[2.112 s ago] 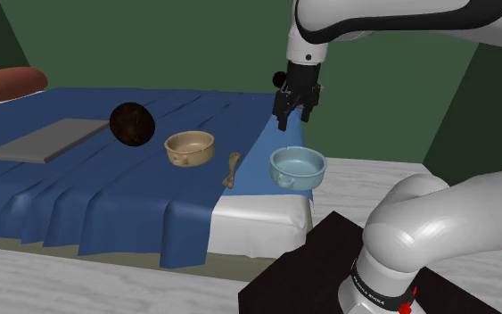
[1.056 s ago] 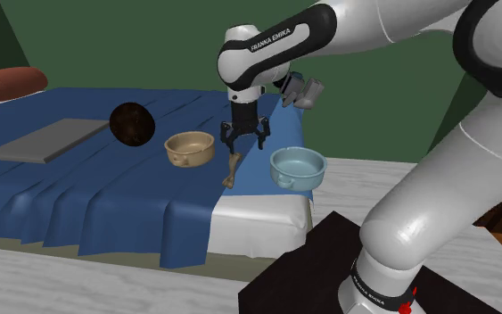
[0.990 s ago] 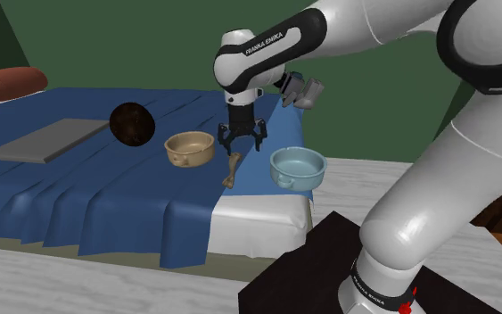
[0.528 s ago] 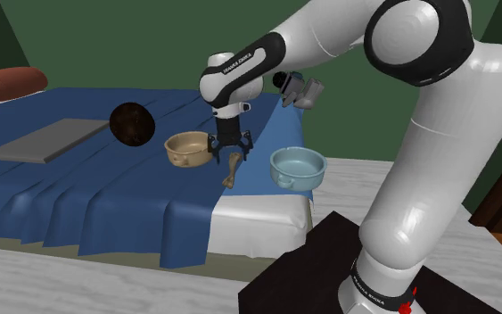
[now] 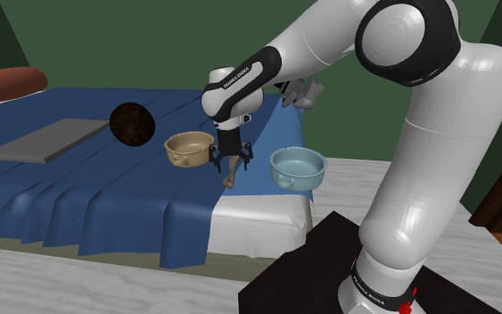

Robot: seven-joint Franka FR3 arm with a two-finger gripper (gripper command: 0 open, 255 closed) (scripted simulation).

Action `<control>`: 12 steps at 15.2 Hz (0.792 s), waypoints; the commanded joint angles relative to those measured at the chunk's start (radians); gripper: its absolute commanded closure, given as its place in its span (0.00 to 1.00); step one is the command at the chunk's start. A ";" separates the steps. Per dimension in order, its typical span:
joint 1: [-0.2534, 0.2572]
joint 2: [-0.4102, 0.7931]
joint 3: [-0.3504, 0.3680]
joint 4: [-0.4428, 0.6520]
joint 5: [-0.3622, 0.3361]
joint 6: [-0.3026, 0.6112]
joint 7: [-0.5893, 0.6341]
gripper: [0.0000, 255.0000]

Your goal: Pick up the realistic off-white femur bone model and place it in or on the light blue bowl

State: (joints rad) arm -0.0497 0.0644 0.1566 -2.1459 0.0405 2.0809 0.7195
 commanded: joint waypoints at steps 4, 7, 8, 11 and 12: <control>0.000 0.003 0.000 -0.001 -0.001 0.005 -0.001 0.00; 0.000 0.003 0.000 -0.001 0.000 0.005 -0.001 1.00; 0.000 0.003 0.000 -0.001 0.000 0.005 -0.001 1.00; 0.001 0.005 0.001 -0.001 0.000 0.006 0.002 1.00; 0.001 0.004 0.001 -0.004 0.000 0.009 0.002 1.00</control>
State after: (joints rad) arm -0.0478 0.0619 0.1591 -2.1420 0.0418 2.0902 0.7196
